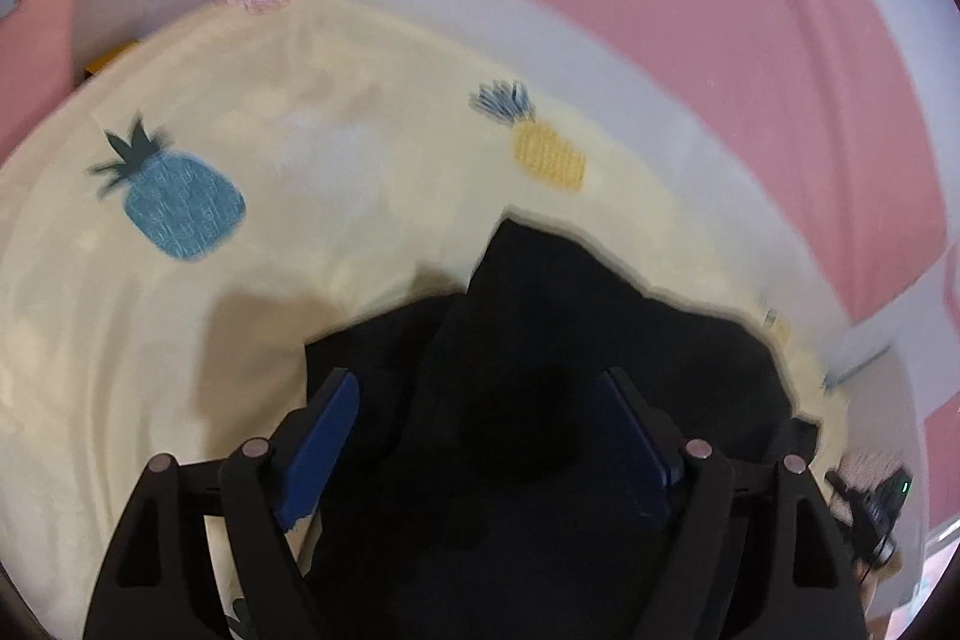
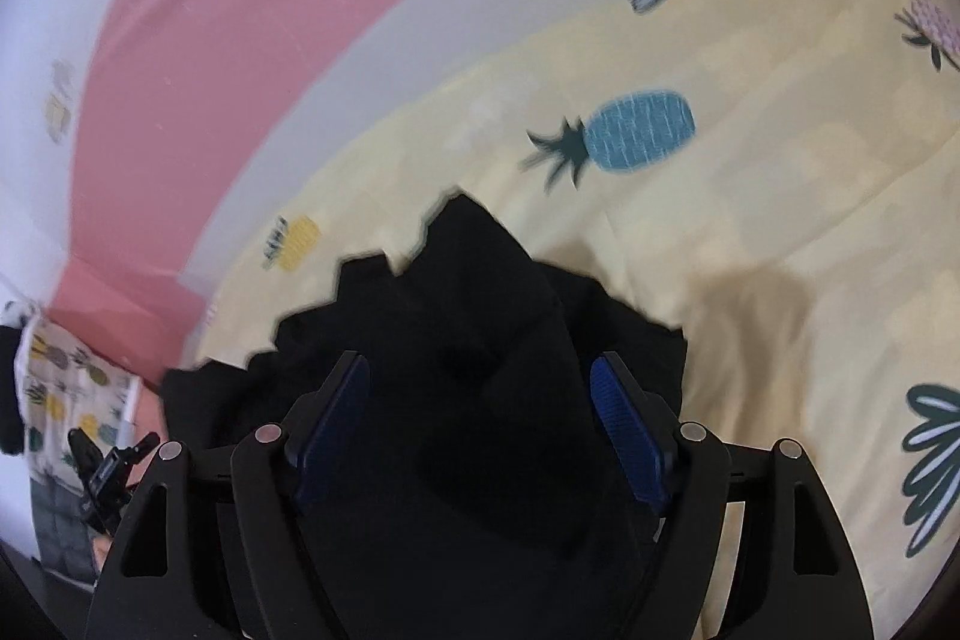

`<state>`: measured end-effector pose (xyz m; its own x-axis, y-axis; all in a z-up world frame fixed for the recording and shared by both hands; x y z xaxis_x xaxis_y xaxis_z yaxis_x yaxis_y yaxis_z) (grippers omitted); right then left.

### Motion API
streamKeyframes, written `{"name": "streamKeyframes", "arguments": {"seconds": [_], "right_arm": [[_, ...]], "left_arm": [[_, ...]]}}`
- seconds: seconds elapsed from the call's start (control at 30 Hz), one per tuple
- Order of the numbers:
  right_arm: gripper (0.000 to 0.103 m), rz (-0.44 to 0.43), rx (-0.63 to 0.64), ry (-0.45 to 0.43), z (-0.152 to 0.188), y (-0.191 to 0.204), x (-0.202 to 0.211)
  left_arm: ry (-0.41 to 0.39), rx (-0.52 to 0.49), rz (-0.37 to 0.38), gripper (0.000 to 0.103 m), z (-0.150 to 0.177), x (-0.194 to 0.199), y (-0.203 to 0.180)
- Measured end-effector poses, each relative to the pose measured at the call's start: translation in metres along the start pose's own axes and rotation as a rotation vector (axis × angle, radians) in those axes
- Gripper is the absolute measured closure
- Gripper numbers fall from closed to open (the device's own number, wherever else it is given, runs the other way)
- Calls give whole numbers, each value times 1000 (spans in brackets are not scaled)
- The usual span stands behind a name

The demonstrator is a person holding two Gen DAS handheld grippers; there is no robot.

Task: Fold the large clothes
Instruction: 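Lay the folded side flat on the coat and open both grippers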

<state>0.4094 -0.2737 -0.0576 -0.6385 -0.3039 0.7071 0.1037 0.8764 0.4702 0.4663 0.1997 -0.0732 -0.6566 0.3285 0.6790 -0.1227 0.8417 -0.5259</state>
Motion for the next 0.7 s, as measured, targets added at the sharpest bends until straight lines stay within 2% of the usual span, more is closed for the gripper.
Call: {"name": "streamKeyframes", "arguments": {"seconds": [0.1, 0.13, 0.17, 0.2, 0.23, 0.27, 0.33, 0.5, 0.6, 0.7], "right_arm": [[30, 15, 26, 65, 7, 2, -24], [54, 33, 40, 63, 8, 3, -28], [77, 76, 58, 53, 7, 4, -28], [81, 84, 67, 31, 2, 5, -26], [84, 81, 69, 10, -2, 6, -22], [85, 91, 77, -6, -6, 6, -22], [85, 122, 97, -29, -16, 4, -26], [86, 211, 132, -19, -17, 1, -59], [83, 270, 154, 16, -8, -7, -81], [79, 310, 165, 28, -7, -8, -84]], "left_arm": [[96, 6, -8, 23, 13, -35, 1], [121, 5, -11, 31, 16, -45, 0], [115, -13, -31, 53, 18, -48, -2], [78, -44, -72, 73, 15, -47, -6], [39, -65, -76, 81, 12, -42, -10], [-9, -78, -76, 84, 7, -37, -13], [-71, -97, -101, 84, 0, -35, -14], [-106, -131, -188, 84, 0, -61, -10], [-85, -171, -241, 76, 7, -83, -9], [-62, -206, -295, 70, 8, -93, -12]]}}
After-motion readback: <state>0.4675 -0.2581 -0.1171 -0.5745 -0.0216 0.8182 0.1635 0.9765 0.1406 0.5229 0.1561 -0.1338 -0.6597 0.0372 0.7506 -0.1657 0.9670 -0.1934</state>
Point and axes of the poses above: each gripper's, at about its wrist camera, not at the fingertips, and x roughly against the way its jaws point, y to its left, z to its underside, the point moved 6 cm from there along -x, roughly the way its jaws point, and after that the axes turned 4 degrees about z, right-handed, at the moved point
